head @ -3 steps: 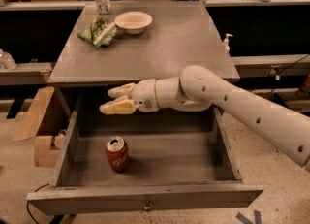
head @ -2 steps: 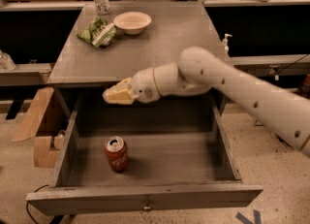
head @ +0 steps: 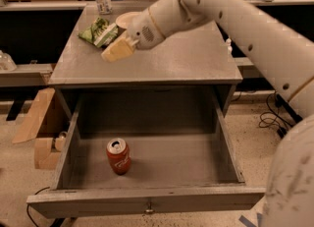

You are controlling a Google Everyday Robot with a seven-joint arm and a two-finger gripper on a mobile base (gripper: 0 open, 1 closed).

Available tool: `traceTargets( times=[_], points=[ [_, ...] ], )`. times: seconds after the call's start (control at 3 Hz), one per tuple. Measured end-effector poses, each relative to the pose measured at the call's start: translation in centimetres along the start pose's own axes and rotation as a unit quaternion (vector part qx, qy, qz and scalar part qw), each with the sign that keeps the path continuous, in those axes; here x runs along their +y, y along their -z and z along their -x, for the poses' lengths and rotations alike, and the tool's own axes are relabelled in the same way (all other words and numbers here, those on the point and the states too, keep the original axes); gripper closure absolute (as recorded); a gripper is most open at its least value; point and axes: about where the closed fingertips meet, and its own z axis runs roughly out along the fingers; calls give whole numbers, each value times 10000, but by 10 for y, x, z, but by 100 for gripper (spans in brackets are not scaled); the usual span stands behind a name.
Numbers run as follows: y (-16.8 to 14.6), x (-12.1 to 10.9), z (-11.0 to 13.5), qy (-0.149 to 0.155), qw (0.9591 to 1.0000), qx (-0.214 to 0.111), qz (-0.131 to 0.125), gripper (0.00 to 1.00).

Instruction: Place coke can into top drawer

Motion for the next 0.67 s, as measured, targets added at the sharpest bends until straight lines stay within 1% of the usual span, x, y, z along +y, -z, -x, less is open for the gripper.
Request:
traceTargets(
  times=[0.33,0.67],
  points=[
    [29,3,18,127,9998,142,35,85],
    [21,0,17,136,9997,203,46,57]
  ],
)
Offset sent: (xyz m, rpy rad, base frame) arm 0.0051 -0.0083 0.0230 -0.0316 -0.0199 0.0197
